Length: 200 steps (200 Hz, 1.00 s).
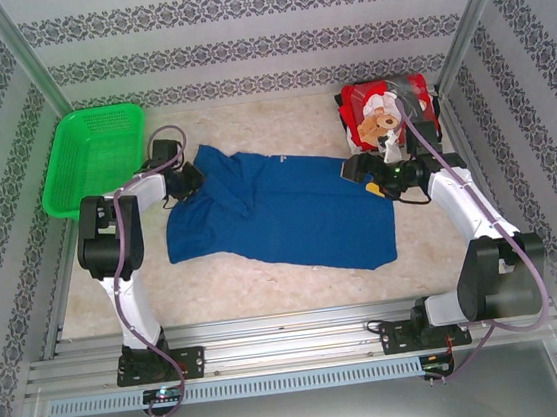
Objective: Fold and stack the t-shirts
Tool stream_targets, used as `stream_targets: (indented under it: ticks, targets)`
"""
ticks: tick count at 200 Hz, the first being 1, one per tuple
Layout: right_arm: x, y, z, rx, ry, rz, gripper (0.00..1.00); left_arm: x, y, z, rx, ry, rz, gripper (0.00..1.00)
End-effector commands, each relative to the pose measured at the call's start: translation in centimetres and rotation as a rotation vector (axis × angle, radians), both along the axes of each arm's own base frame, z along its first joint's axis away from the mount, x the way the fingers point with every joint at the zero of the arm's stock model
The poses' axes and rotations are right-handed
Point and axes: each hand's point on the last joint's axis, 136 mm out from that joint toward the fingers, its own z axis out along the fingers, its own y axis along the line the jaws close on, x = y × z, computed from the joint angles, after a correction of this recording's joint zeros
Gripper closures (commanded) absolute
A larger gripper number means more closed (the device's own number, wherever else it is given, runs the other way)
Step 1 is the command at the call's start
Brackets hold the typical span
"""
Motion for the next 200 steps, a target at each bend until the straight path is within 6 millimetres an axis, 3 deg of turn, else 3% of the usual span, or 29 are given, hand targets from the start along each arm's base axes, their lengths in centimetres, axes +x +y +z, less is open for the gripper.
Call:
stream_targets:
  ticks: [1, 80, 124, 182, 190, 200]
  targets:
    - [-0.1, 0.5, 1.4, -0.002, -0.042, 0.025, 0.02, 1.2, 0.7, 2.8, 0.007, -0.072, 0.001, 0.9]
    - [-0.2, 0.5, 1.1, -0.002, -0.039, 0.02, 0.02, -2.4, 1.4, 4.7, 0.051, -0.046, -0.008, 0.96]
    - [0.1, 0.5, 0.9, 0.002, -0.035, 0.019, 0.02, -4.7, 1.8, 3.2, 0.066, 0.011, 0.008, 0.96]
    - [-0.2, 0.5, 1.0, -0.002, -0.037, 0.022, 0.02, -5.9, 3.4, 1.2, 0.133, 0.08, 0.045, 0.96]
    - [-0.2, 0.5, 1.0, -0.004, -0.037, 0.021, 0.02, -5.8, 3.5, 1.1, 0.133, 0.079, 0.042, 0.94]
    - [-0.3, 0.4, 0.9, -0.005, -0.035, 0.019, 0.02, -5.2, 3.1, 1.0, 0.118, 0.069, 0.03, 0.84]
